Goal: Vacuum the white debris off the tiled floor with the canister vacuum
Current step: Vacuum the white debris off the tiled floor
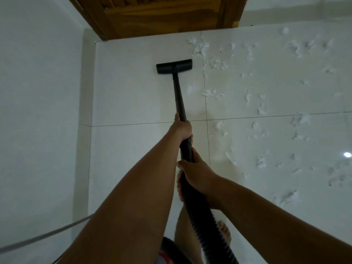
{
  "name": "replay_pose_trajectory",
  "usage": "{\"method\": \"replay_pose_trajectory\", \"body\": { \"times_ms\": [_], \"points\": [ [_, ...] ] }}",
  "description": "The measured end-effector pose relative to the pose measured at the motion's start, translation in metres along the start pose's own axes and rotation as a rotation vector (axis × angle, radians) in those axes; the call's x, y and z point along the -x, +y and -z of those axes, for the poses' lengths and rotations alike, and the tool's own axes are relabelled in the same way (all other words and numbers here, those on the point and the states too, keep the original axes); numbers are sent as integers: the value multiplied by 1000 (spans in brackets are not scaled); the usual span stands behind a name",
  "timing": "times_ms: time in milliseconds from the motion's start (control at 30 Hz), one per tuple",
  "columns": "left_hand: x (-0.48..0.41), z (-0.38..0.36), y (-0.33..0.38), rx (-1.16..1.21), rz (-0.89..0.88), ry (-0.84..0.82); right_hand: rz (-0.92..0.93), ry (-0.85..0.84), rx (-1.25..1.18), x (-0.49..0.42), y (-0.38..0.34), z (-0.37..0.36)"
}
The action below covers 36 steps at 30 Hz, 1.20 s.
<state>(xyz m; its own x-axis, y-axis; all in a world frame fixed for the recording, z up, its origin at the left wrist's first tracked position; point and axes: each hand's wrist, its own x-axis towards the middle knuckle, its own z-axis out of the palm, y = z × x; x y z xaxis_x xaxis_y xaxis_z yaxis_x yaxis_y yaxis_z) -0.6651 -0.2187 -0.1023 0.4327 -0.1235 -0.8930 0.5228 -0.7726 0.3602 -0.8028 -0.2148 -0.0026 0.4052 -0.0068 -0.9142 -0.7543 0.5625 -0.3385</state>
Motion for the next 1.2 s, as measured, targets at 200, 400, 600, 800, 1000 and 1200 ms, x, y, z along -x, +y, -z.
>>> {"method": "replay_pose_trajectory", "body": {
  "times_ms": [200,400,600,800,1000,1200],
  "points": [
    [21,-34,-43,5,-5,30,26,-15,86,14,51,21],
    [48,-70,-94,12,9,33,-19,-45,147,50,104,42],
    [71,-87,-132,60,25,33,3,-38,179,67,146,51],
    [70,-102,-161,1,-29,35,10,-62,121,67,181,58],
    [65,-108,-193,55,-60,43,12,-53,96,53,220,57],
    [66,-112,-241,284,-60,-36,88,-51,105,40,273,52]
  ]
}}
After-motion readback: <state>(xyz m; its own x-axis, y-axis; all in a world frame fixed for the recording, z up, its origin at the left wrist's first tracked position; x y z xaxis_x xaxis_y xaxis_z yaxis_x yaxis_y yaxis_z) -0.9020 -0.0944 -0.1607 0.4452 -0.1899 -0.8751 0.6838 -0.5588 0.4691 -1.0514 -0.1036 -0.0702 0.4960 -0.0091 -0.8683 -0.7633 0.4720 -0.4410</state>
